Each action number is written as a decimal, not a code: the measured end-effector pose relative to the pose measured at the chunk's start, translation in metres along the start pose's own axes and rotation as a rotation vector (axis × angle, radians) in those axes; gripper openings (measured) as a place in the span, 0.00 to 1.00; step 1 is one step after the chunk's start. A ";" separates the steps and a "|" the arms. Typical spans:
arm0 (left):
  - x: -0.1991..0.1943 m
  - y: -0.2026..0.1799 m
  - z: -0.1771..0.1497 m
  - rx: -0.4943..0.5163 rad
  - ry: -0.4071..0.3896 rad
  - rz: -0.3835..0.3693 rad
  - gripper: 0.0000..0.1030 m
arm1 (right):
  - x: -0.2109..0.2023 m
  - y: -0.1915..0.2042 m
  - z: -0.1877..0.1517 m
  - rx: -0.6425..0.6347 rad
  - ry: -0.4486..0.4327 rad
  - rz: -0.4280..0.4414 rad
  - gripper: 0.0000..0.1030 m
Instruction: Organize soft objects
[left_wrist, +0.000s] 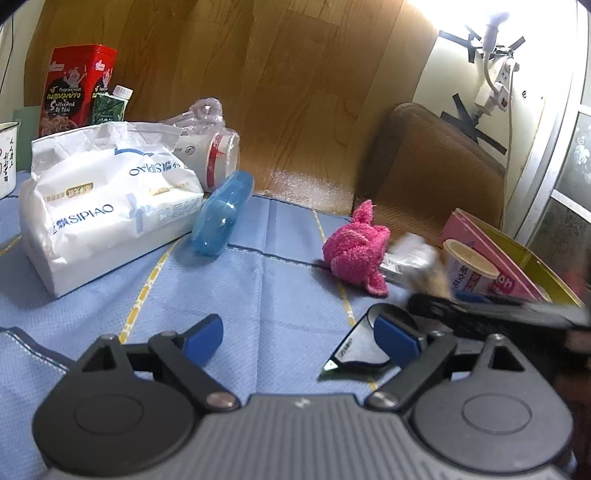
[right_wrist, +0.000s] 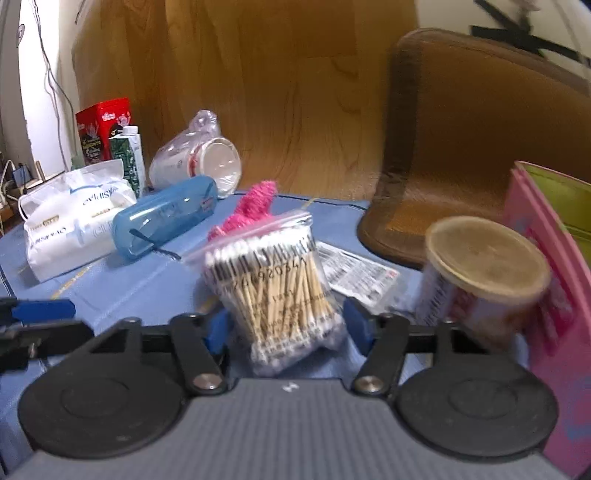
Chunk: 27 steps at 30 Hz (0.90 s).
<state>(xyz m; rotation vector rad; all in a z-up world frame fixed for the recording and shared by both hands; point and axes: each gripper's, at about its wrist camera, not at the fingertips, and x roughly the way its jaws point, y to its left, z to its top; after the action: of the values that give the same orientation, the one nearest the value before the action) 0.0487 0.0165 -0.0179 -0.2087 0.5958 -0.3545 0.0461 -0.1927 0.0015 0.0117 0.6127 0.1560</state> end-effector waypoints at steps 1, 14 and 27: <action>0.001 0.000 0.000 0.000 0.009 0.009 0.92 | -0.009 -0.001 -0.005 0.007 -0.009 -0.005 0.59; 0.012 -0.021 -0.002 0.113 0.083 0.172 0.97 | -0.118 0.035 -0.090 -0.189 -0.026 -0.074 0.62; 0.010 -0.025 -0.003 0.129 0.072 0.227 0.99 | -0.126 0.025 -0.101 -0.077 -0.065 -0.050 0.69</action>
<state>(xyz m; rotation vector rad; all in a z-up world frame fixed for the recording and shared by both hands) 0.0483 -0.0107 -0.0184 -0.0037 0.6584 -0.1802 -0.1165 -0.1902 -0.0077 -0.0728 0.5416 0.1299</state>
